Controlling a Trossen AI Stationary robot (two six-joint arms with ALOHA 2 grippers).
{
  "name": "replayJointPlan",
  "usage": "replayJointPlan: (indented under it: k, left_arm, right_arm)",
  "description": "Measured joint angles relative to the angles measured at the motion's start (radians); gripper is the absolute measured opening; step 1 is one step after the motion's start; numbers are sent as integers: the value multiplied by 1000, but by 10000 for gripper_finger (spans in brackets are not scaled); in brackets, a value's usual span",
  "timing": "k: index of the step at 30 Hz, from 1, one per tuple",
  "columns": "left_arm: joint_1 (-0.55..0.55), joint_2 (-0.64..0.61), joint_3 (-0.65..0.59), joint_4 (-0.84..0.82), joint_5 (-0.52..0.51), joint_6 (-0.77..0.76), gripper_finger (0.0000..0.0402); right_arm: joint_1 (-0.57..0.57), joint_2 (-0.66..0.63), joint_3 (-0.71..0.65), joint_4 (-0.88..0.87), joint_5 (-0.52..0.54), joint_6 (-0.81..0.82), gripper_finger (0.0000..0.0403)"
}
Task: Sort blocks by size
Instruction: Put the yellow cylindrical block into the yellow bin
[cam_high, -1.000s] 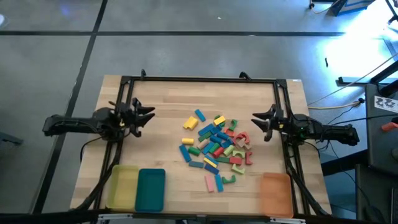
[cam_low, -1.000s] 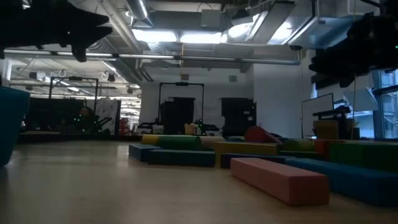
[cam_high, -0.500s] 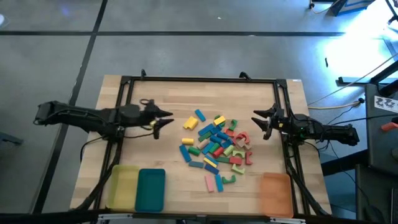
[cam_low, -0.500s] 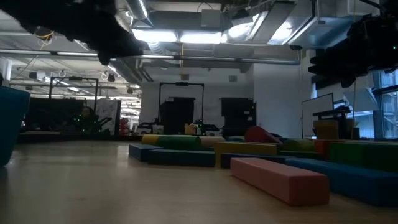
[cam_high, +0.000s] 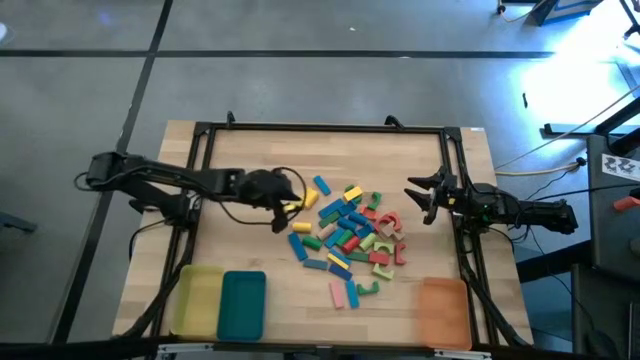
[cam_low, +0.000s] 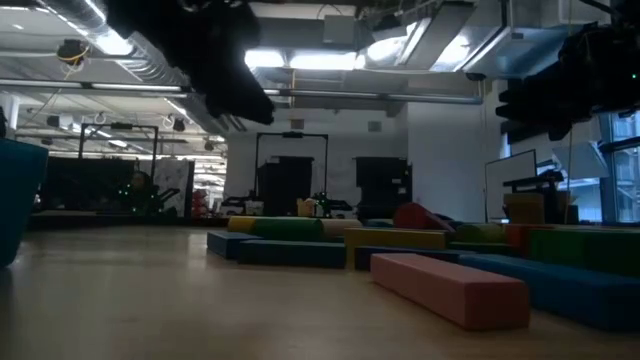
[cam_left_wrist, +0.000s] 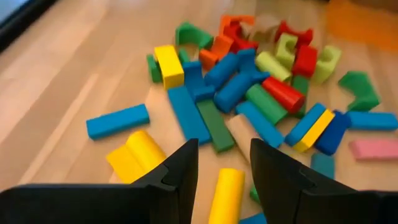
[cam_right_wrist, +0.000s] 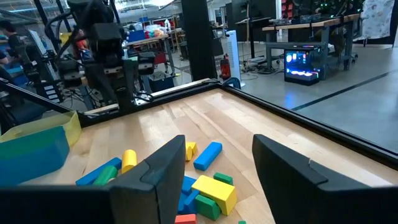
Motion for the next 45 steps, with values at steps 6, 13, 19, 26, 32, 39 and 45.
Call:
replayJointPlan:
  k: [6,13,19,26,32,39,45]
  left_arm:
    - [-1,115,117,-162,0,-12,128]
    - [-1,216,157,-221,3,-19,128]
    - [-1,253,158,-251,4,39,128]
    - [-10,257,158,-242,3,58,130]
    - [-22,271,158,-237,4,-11,171]
    - [-36,327,158,-215,4,16,202]
    - [-46,386,158,-187,12,8,203]
  right_arm:
    - [0,0,0,0,0,0,190]
    - [0,0,0,0,0,0,190]
    - [0,0,0,0,0,0,190]
    - [0,0,1,0,0,0,190]
    - [0,0,1,0,0,0,190]
    - [0,0,1,0,-8,0,190]
    - [0,0,1,2,-26,0,190]
